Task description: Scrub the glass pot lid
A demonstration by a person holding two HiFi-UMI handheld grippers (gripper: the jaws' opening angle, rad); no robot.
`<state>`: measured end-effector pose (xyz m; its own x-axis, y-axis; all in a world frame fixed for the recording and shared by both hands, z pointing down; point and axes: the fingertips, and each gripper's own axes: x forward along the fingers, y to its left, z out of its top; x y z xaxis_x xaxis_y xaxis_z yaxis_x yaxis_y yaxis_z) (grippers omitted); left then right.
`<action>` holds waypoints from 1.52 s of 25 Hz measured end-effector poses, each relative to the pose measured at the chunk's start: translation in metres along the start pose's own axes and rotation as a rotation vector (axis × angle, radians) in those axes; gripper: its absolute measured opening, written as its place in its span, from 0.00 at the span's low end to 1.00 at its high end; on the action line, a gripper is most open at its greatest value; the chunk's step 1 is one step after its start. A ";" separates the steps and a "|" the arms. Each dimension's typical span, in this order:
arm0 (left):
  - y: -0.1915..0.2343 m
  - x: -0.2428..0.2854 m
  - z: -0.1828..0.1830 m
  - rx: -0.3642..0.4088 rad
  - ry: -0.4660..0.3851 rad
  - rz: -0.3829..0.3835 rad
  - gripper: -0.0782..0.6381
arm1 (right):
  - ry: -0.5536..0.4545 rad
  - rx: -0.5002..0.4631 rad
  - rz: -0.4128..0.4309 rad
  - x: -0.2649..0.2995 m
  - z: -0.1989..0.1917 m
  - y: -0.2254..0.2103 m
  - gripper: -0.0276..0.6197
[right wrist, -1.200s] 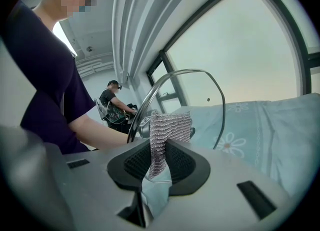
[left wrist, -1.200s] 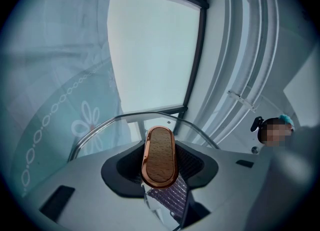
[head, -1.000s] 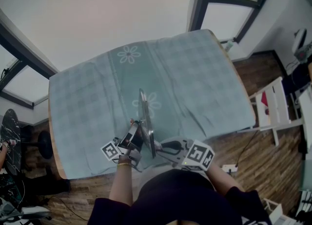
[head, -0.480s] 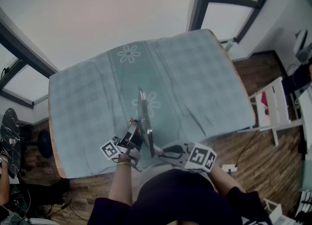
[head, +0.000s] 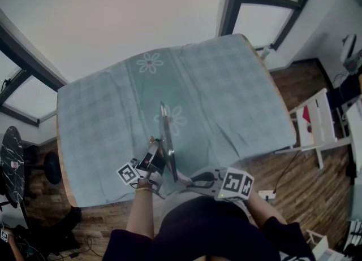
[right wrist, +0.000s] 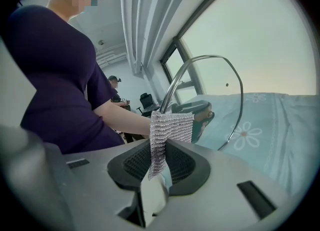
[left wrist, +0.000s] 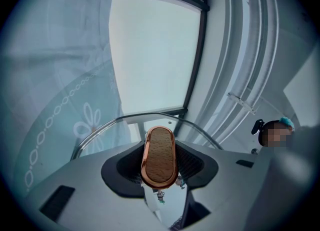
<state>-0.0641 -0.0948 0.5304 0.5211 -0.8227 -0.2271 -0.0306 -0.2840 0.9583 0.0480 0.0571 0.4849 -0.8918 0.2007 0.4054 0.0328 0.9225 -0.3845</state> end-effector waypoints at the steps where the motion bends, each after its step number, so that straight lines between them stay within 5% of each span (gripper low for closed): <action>1: 0.000 -0.001 0.000 -0.004 -0.003 -0.002 0.34 | 0.006 0.004 0.001 -0.001 -0.002 0.001 0.17; 10: -0.002 -0.005 0.002 -0.027 0.011 -0.036 0.34 | -0.008 0.026 -0.087 -0.025 0.002 -0.019 0.17; 25: 0.001 -0.013 0.010 -0.072 0.057 -0.089 0.34 | -0.107 0.024 -0.429 0.001 0.038 -0.136 0.17; 38: 0.002 -0.019 0.015 -0.101 0.068 -0.116 0.34 | -0.133 0.081 -0.512 0.036 0.045 -0.184 0.17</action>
<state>-0.0870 -0.0874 0.5343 0.5727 -0.7511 -0.3286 0.1171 -0.3217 0.9396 -0.0099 -0.1201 0.5330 -0.8344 -0.3163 0.4514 -0.4514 0.8621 -0.2302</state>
